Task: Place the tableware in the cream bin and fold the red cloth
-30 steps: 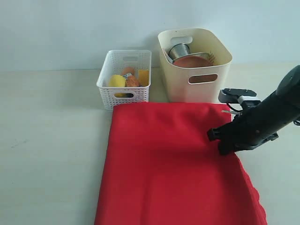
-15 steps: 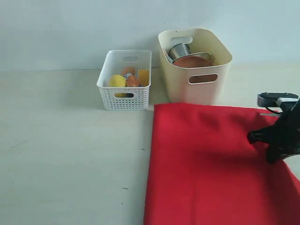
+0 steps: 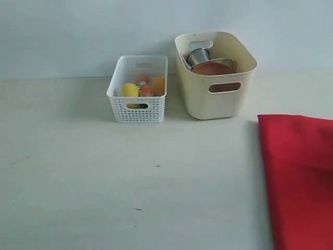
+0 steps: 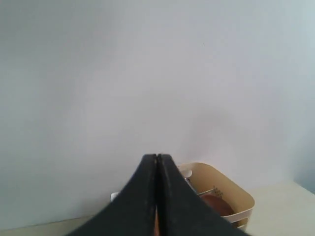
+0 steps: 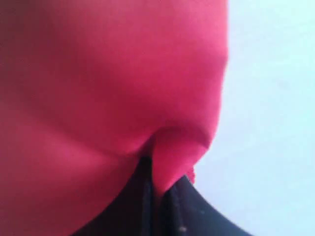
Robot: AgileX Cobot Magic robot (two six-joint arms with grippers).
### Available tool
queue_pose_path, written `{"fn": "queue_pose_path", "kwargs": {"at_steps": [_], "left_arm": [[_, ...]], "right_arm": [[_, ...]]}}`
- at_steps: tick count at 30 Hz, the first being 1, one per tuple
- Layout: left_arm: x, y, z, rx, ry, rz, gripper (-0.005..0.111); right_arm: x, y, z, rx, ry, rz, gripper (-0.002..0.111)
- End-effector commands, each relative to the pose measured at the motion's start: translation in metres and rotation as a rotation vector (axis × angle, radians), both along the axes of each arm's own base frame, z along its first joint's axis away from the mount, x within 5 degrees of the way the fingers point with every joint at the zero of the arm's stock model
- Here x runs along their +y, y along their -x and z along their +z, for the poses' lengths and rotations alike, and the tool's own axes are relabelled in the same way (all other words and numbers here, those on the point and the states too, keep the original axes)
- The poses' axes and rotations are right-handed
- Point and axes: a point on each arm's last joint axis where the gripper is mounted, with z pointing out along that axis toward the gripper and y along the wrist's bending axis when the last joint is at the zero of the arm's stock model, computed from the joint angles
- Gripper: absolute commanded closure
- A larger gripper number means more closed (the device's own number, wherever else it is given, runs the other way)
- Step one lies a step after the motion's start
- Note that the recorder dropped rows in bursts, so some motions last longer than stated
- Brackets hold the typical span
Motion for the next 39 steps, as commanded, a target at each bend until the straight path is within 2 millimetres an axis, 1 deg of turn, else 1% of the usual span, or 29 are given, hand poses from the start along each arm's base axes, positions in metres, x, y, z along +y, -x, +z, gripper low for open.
{"fn": "queue_pose_path", "kwargs": {"at_steps": [1,2,3,4,5,6,8,10,12,14,16,18,19,22,25,28,33,35,39], "left_arm": [[0.001,0.009,0.002,-0.021,0.014,-0.011,0.106],[0.000,0.009,0.002,-0.016,0.020,-0.017,0.106],[0.000,0.009,0.002,-0.016,0.023,-0.018,0.106],[0.000,0.009,0.002,-0.013,0.027,-0.022,0.106],[-0.001,0.009,0.002,-0.009,0.036,-0.028,0.106],[-0.001,0.009,0.002,-0.007,0.039,-0.031,0.106],[-0.001,0.009,0.002,-0.006,0.039,-0.032,0.106],[-0.001,0.009,0.002,-0.006,0.039,-0.032,0.106],[-0.001,0.010,0.002,-0.010,0.027,-0.036,0.106],[-0.002,0.010,0.001,-0.019,0.002,-0.041,0.106],[-0.003,0.010,0.001,-0.028,-0.019,-0.048,0.106],[-0.003,0.010,0.001,-0.033,-0.032,-0.055,0.106],[-0.004,0.010,-0.001,-0.033,-0.038,-0.059,0.106],[-0.005,0.008,-0.004,-0.041,-0.044,-0.062,0.106],[-0.006,0.006,-0.009,-0.041,-0.037,-0.067,0.106],[-0.007,0.007,-0.009,-0.043,-0.037,-0.079,0.106],[-0.006,0.011,-0.008,-0.066,-0.055,-0.080,0.106],[-0.006,0.014,-0.008,-0.064,-0.061,-0.088,0.106],[-0.004,0.020,-0.009,-0.083,-0.066,-0.089,0.106]], "right_arm": [[-0.013,-0.020,-0.012,-0.030,-0.055,-0.073,0.097],[-0.016,-0.023,-0.004,-0.051,-0.042,-0.072,0.080],[-0.016,-0.024,0.001,-0.064,-0.034,-0.071,0.070],[-0.019,-0.026,0.018,-0.117,0.019,-0.058,0.052],[-0.021,-0.026,0.026,-0.145,0.051,-0.058,0.046],[-0.024,-0.025,0.048,-0.199,0.123,-0.082,0.039],[-0.021,-0.024,0.070,-0.254,0.165,-0.103,0.041],[-0.010,-0.023,0.084,-0.299,0.177,-0.070,0.046],[0.009,-0.024,0.094,-0.349,0.161,-0.014,0.057],[0.031,-0.026,0.098,-0.387,0.119,0.036,0.073],[0.052,-0.026,0.096,-0.393,0.096,0.094,0.088],[0.075,-0.025,0.090,-0.371,0.078,0.175,0.103],[0.086,-0.024,0.087,-0.358,0.070,0.214,0.108],[0.111,-0.018,0.072,-0.301,0.042,0.294,0.108],[0.128,-0.011,0.058,-0.240,0.040,0.370,0.108],[0.136,-0.005,0.045,-0.194,0.033,0.392,0.108],[0.136,0.001,0.016,-0.088,0.005,0.370,0.108],[0.134,0.000,0.006,-0.060,0.007,0.355,0.108],[0.133,-0.005,-0.008,-0.071,0.013,0.343,0.108]]}}
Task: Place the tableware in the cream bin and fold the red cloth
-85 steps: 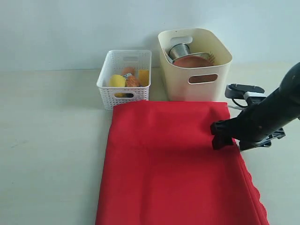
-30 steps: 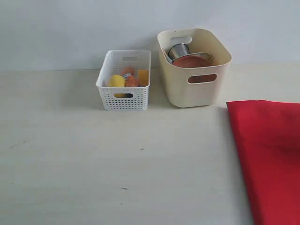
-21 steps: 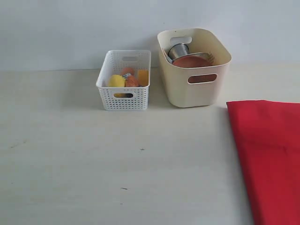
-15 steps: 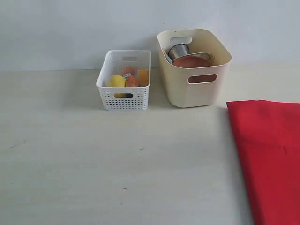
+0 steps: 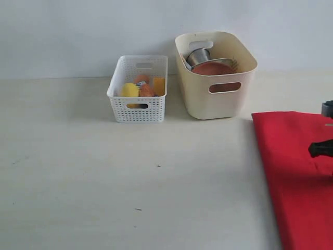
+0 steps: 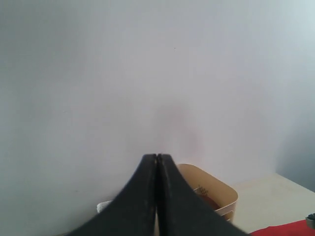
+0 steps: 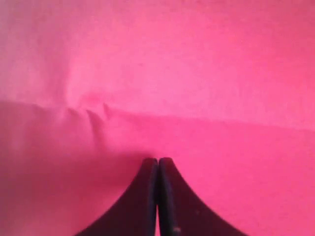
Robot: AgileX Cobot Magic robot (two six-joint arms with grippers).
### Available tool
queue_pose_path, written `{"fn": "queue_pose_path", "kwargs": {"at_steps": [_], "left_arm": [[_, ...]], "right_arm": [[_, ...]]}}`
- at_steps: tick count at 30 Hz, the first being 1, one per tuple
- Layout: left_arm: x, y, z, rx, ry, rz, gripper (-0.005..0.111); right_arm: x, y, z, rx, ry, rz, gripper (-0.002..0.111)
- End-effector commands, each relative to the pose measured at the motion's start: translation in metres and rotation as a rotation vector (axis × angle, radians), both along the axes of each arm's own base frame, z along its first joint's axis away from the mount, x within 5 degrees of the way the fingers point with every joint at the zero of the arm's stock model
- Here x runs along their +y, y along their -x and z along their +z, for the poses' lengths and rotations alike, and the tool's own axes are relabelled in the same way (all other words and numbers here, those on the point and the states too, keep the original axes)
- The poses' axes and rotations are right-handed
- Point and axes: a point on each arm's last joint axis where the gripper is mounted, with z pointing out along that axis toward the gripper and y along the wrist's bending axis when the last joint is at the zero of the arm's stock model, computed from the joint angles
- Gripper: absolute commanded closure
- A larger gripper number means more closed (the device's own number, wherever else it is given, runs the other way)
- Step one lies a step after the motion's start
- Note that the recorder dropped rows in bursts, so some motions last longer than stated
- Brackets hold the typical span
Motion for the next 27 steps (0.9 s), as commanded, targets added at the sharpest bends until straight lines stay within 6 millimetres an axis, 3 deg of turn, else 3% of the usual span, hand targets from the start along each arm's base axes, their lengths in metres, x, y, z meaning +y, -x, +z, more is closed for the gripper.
{"fn": "queue_pose_path", "kwargs": {"at_steps": [1,11,19,24,27], "left_arm": [[0.001,0.007,-0.004,-0.020,-0.016,-0.005,0.106],[0.004,0.016,-0.004,-0.044,-0.011,-0.007,0.106],[0.003,0.016,-0.004,-0.041,-0.011,-0.010,0.106],[0.004,0.016,-0.004,-0.045,-0.006,-0.007,0.106],[0.004,0.016,-0.003,-0.050,0.000,-0.001,0.106]], "right_arm": [[-0.002,-0.007,-0.014,-0.018,0.013,-0.015,0.108],[-0.008,-0.038,-0.030,-0.020,0.020,-0.048,0.108],[-0.017,-0.078,-0.040,-0.070,0.045,-0.032,0.108],[-0.023,-0.108,-0.040,-0.131,0.065,0.049,0.108],[-0.025,-0.119,-0.030,-0.119,0.071,0.136,0.108]]}}
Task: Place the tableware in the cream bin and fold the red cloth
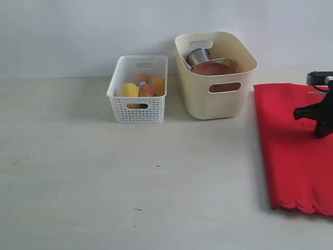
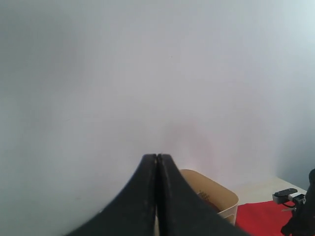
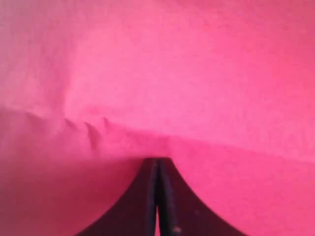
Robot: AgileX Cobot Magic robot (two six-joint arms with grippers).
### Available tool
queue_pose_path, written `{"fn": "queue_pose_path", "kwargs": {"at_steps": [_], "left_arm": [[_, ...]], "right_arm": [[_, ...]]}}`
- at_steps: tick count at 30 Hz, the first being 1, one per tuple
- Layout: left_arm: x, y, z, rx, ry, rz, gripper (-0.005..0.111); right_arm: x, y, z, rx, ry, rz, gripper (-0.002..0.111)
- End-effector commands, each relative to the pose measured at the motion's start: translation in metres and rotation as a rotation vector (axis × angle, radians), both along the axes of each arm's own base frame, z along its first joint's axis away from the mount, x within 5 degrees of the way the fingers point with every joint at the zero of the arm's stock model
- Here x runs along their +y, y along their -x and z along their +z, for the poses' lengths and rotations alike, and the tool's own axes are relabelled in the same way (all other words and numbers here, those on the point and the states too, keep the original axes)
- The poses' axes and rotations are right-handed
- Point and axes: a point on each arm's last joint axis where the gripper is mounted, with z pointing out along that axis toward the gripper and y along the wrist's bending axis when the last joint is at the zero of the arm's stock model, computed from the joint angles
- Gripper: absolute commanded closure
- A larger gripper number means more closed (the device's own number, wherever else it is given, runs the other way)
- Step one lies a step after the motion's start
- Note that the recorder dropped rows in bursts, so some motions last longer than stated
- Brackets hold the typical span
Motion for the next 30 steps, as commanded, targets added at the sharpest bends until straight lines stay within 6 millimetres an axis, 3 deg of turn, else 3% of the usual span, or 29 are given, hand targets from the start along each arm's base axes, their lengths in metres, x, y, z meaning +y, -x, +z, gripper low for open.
{"fn": "queue_pose_path", "kwargs": {"at_steps": [1,6,9,18,30], "left_arm": [[0.001,0.001,0.001,-0.015,0.008,0.003,0.106],[0.001,0.001,0.001,-0.013,0.007,0.001,0.106],[0.000,0.001,0.000,-0.006,0.004,-0.006,0.106],[-0.001,0.002,0.000,0.007,0.018,-0.023,0.106],[-0.001,0.002,0.000,0.008,0.021,-0.025,0.106]], "right_arm": [[-0.005,-0.013,-0.003,0.062,0.041,0.120,0.108],[-0.025,-0.014,0.037,0.058,0.061,-0.003,0.108],[-0.036,-0.008,0.043,0.065,0.055,-0.057,0.108],[-0.054,0.008,0.016,0.178,0.036,-0.118,0.108],[-0.060,-0.005,0.000,0.057,0.059,-0.149,0.108]]}}
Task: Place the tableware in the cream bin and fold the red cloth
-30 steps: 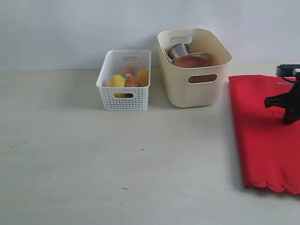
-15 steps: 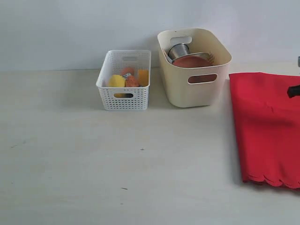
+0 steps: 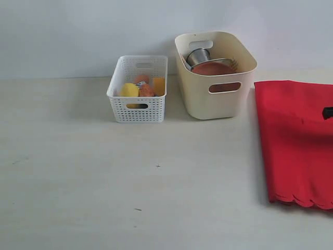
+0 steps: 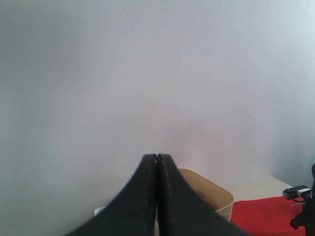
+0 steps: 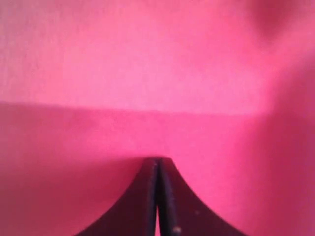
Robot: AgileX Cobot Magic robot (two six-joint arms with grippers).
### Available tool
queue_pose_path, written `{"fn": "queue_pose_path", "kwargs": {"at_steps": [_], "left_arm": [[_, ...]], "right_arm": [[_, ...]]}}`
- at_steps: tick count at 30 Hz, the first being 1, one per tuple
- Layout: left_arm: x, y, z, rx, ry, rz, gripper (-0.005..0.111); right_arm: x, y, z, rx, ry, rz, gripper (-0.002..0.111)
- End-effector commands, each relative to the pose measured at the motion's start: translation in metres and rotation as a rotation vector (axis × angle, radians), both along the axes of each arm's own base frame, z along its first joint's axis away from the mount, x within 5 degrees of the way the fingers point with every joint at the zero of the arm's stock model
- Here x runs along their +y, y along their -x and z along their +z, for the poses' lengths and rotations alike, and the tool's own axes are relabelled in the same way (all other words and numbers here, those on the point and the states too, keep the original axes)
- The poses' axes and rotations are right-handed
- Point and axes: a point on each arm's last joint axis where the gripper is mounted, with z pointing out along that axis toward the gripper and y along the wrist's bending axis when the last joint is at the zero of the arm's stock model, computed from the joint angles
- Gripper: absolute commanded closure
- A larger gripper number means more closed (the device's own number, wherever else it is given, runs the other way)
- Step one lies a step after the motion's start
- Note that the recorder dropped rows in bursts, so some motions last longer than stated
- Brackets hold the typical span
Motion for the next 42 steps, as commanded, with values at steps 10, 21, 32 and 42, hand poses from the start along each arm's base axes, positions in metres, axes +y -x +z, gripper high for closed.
{"fn": "queue_pose_path", "kwargs": {"at_steps": [10,21,32,42], "left_arm": [[-0.001,0.002,0.000,0.006,0.032,-0.024,0.106],[-0.002,0.003,0.001,0.016,0.060,-0.039,0.106],[-0.002,0.003,0.001,0.023,0.085,-0.050,0.106],[-0.003,0.003,0.000,0.032,0.075,-0.063,0.106]], "right_arm": [[0.000,-0.023,-0.036,-0.111,-0.075,-0.028,0.108],[0.018,-0.058,-0.058,-0.188,-0.360,-0.066,0.108],[0.022,-0.064,-0.028,-0.210,-0.321,0.069,0.108],[0.057,-0.057,-0.033,-0.070,-0.242,0.132,0.108]]}}
